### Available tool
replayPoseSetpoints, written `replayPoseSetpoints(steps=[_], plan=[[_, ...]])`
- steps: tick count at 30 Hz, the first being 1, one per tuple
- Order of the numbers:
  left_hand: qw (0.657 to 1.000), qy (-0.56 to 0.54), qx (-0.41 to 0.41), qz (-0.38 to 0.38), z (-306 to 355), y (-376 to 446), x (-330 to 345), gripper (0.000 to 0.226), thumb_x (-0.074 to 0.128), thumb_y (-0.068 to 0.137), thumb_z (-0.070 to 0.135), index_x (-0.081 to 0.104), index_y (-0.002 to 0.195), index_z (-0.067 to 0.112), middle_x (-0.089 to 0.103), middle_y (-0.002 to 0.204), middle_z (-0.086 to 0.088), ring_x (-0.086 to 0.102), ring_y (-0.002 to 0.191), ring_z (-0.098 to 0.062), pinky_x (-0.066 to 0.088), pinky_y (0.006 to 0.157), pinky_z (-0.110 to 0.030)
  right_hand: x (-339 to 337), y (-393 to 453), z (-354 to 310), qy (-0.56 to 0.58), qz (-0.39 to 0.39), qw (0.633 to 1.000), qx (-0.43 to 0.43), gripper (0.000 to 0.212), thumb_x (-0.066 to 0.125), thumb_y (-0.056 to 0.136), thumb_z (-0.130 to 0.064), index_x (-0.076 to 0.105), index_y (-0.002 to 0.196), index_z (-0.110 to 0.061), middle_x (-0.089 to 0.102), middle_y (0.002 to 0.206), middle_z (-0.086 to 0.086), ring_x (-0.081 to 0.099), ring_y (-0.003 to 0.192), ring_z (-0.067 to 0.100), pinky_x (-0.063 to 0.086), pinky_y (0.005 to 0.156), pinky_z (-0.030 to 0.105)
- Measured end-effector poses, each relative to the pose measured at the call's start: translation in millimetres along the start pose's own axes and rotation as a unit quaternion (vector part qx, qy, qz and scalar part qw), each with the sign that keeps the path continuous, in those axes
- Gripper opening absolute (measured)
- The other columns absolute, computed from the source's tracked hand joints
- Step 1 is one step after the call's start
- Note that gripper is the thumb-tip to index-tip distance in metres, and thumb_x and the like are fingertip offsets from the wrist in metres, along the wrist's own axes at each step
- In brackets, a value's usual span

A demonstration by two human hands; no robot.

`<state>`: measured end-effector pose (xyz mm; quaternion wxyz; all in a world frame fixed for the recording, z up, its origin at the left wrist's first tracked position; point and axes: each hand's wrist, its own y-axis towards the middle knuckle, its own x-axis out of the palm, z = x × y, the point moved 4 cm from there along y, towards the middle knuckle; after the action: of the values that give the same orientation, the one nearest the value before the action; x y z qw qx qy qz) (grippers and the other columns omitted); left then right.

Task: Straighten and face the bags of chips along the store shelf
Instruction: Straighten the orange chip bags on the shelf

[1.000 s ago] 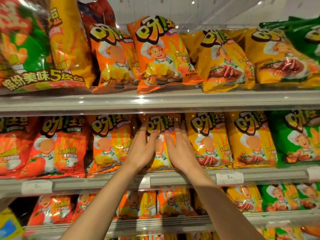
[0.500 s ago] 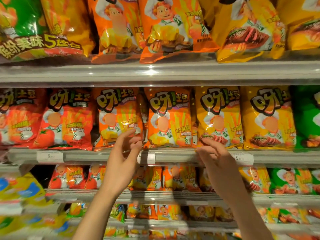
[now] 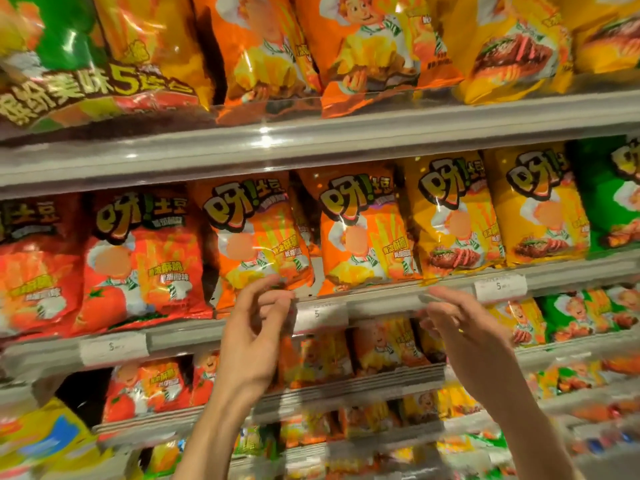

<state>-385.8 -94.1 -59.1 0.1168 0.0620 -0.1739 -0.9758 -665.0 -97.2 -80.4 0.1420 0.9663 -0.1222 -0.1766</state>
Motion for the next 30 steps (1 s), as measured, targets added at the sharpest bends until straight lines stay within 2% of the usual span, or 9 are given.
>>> replayPoseSetpoints(steps=[2, 5, 7, 10, 13, 15, 18, 24, 30], plan=[[1.0, -0.007, 0.002, -0.007, 1.2, 6.2, -16.6, 0.034, 0.059, 0.089, 0.03, 0.061, 0.12, 0.019, 0.073, 0.1, -0.007, 0.067, 0.091, -0.001, 0.051, 0.082, -0.013, 17.5, -3.0, -11.9, 0.013, -0.012, 1.0, 0.016, 0.017, 0.061, 0.093, -0.046, 0.063, 0.107, -0.038, 0.071, 0.083, -0.003, 0.067, 0.08, 0.022, 0.053, 0.067, 0.029], [1.0, 0.0, 0.005, -0.004, 3.8, 15.0, -36.8, 0.026, 0.06, 0.093, 0.031, 0.061, 0.118, 0.028, 0.072, 0.103, -0.002, 0.068, 0.097, -0.006, 0.051, 0.082, -0.013, 40.8, -0.8, -29.8, 0.022, -0.032, 0.999, 0.033, 0.02, 0.06, 0.094, -0.031, 0.064, 0.113, -0.037, 0.071, 0.092, -0.002, 0.064, 0.073, 0.004, 0.046, 0.058, 0.013], [1.0, 0.021, 0.018, 0.002, 5.1, 20.4, -45.8, 0.024, 0.059, 0.099, 0.024, 0.06, 0.123, 0.026, 0.068, 0.108, 0.0, 0.065, 0.097, 0.001, 0.05, 0.082, -0.011, 55.5, 2.2, -47.3, 0.043, -0.033, 0.998, 0.035, 0.023, 0.057, 0.095, -0.024, 0.064, 0.115, -0.032, 0.068, 0.094, 0.006, 0.063, 0.073, 0.015, 0.045, 0.054, 0.011], [0.996, 0.07, 0.056, 0.021, 2.0, 31.1, -58.8, 0.033, 0.059, 0.1, 0.028, 0.053, 0.132, 0.032, 0.059, 0.131, 0.008, 0.056, 0.121, 0.002, 0.045, 0.1, -0.018, 82.5, 8.8, -75.3, 0.064, -0.052, 0.996, 0.016, 0.023, 0.055, 0.096, -0.021, 0.064, 0.113, -0.032, 0.068, 0.093, 0.012, 0.063, 0.075, 0.025, 0.047, 0.059, 0.02], [0.988, 0.131, 0.064, 0.053, -2.3, 46.2, -61.0, 0.052, 0.059, 0.099, 0.03, 0.038, 0.145, 0.037, 0.039, 0.15, 0.012, 0.04, 0.138, -0.004, 0.034, 0.114, -0.032, 110.9, 22.1, -94.6, 0.057, -0.071, 0.995, -0.034, 0.02, 0.058, 0.097, -0.026, 0.065, 0.115, -0.029, 0.069, 0.091, 0.006, 0.062, 0.074, 0.005, 0.048, 0.064, 0.021], [0.984, 0.163, 0.043, 0.062, 2.2, 56.6, -53.2, 0.066, 0.058, 0.099, 0.034, 0.022, 0.154, 0.033, 0.026, 0.158, 0.009, 0.029, 0.143, -0.007, 0.025, 0.117, -0.03, 132.9, 37.3, -104.4, 0.018, -0.082, 0.994, -0.063, 0.028, 0.058, 0.097, -0.037, 0.062, 0.123, -0.028, 0.067, 0.109, -0.007, 0.062, 0.093, -0.004, 0.051, 0.08, 0.021], [0.985, 0.16, -0.002, 0.066, 5.7, 78.4, -41.1, 0.078, 0.051, 0.1, 0.044, 0.007, 0.159, 0.018, 0.016, 0.165, -0.001, 0.018, 0.151, -0.016, 0.018, 0.117, -0.029, 162.9, 63.2, -122.2, -0.005, -0.098, 0.992, -0.077, 0.054, 0.051, 0.097, -0.048, 0.045, 0.144, -0.022, 0.05, 0.144, -0.005, 0.049, 0.13, 0.01, 0.038, 0.109, 0.028], [0.985, 0.129, -0.077, 0.082, -4.5, 113.2, -35.4, 0.08, 0.052, 0.1, 0.044, 0.011, 0.158, 0.008, 0.034, 0.159, -0.013, 0.034, 0.145, -0.029, 0.029, 0.112, -0.033, 194.1, 95.5, -120.2, -0.01, -0.139, 0.989, 0.046, 0.075, 0.046, 0.097, -0.052, 0.02, 0.154, -0.01, 0.04, 0.153, 0.017, 0.04, 0.138, 0.034, 0.033, 0.109, 0.037], [0.988, 0.123, -0.046, 0.078, -4.6, 116.1, -29.9, 0.078, 0.055, 0.093, 0.052, 0.021, 0.155, 0.02, 0.05, 0.131, 0.005, 0.049, 0.126, -0.018, 0.037, 0.096, -0.031, 188.6, 99.6, -115.2, -0.022, -0.139, 0.988, 0.059, 0.069, 0.039, 0.101, -0.049, 0.019, 0.152, -0.009, 0.037, 0.153, 0.02, 0.039, 0.138, 0.036, 0.033, 0.108, 0.038]])
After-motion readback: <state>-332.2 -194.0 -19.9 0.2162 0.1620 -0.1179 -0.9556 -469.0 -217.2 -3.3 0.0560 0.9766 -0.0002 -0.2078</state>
